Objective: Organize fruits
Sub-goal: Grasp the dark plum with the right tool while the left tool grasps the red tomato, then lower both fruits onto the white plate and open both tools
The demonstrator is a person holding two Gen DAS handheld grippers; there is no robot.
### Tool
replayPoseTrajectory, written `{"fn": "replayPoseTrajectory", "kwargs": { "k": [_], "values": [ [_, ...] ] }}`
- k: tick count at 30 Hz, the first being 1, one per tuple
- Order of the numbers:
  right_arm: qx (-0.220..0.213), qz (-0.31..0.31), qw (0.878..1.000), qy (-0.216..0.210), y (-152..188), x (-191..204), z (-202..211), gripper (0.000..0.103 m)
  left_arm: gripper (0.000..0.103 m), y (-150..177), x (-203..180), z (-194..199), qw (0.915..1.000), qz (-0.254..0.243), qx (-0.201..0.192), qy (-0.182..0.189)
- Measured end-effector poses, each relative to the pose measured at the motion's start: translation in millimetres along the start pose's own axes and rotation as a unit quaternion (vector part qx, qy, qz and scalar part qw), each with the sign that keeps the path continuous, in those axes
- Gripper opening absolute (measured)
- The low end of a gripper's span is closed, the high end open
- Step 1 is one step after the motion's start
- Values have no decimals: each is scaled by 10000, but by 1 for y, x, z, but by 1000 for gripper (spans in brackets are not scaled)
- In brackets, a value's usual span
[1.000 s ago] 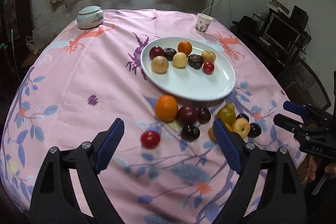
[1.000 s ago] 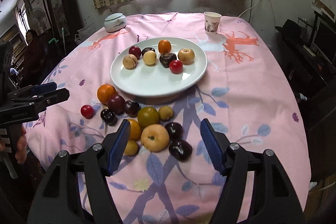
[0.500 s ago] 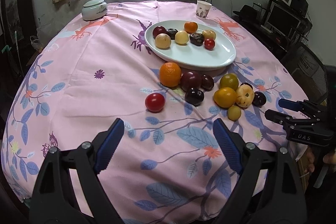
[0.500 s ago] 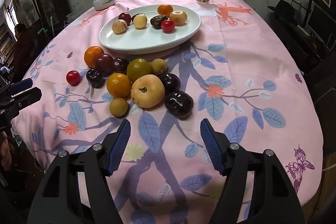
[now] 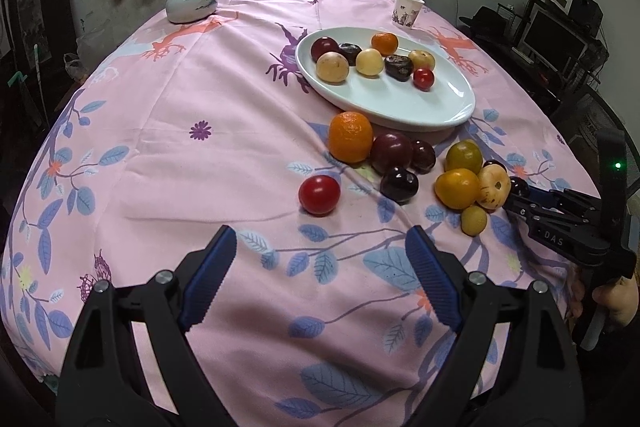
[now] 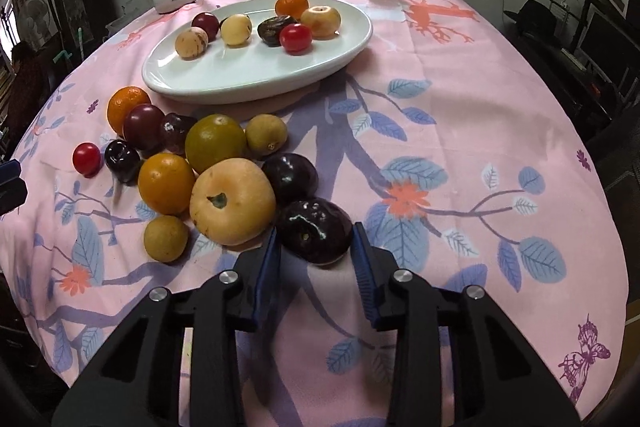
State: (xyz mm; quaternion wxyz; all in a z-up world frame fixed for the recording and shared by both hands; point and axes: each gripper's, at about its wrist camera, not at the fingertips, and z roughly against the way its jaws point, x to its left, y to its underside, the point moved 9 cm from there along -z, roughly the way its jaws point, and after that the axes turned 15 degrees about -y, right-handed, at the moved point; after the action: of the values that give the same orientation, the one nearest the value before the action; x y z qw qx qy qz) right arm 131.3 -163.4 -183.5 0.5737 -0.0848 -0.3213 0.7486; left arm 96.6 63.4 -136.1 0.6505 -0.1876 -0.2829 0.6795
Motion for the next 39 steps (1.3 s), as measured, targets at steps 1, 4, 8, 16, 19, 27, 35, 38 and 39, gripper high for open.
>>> {"fn": "replayPoseTrajectory", "kwargs": {
  "k": [1, 4, 8, 16, 19, 27, 35, 38, 39],
  "values": [
    [-15, -18, 10000, -35, 0, 1, 2, 36, 88, -1, 1, -4, 10000, -4, 12, -66],
    [-105, -132, 9997, -199, 3, 7, 14, 36, 88, -2, 5, -20, 9995, -73, 71, -306],
    [-302, -94, 9987, -399, 7, 17, 37, 36, 88, -2, 2, -42, 9992, -99, 252, -287],
    [-221, -329, 9968, -689, 20, 19, 44, 36, 85, -4, -4, -76, 9982, 47, 453, -402],
    [-188, -355, 9965, -739, 23, 21, 44, 36, 69, -11, -7, -81, 9976, -80, 358, -588],
    [-323, -208, 9962, -776, 20, 35, 58, 36, 30, -10, -31, -35, 9998, -132, 148, 59],
    [-352, -87, 9955, -879, 24, 54, 64, 36, 30, 1, -54, 25, 9977, -442, -267, 433],
    [-346, -55, 9954, -894, 25, 58, 65, 36, 30, 5, -60, 30, 9970, -512, -291, 498],
    [-340, -52, 9954, -896, 25, 59, 64, 36, 30, 6, -61, 31, 9969, -522, -288, 521]
  ]
}}
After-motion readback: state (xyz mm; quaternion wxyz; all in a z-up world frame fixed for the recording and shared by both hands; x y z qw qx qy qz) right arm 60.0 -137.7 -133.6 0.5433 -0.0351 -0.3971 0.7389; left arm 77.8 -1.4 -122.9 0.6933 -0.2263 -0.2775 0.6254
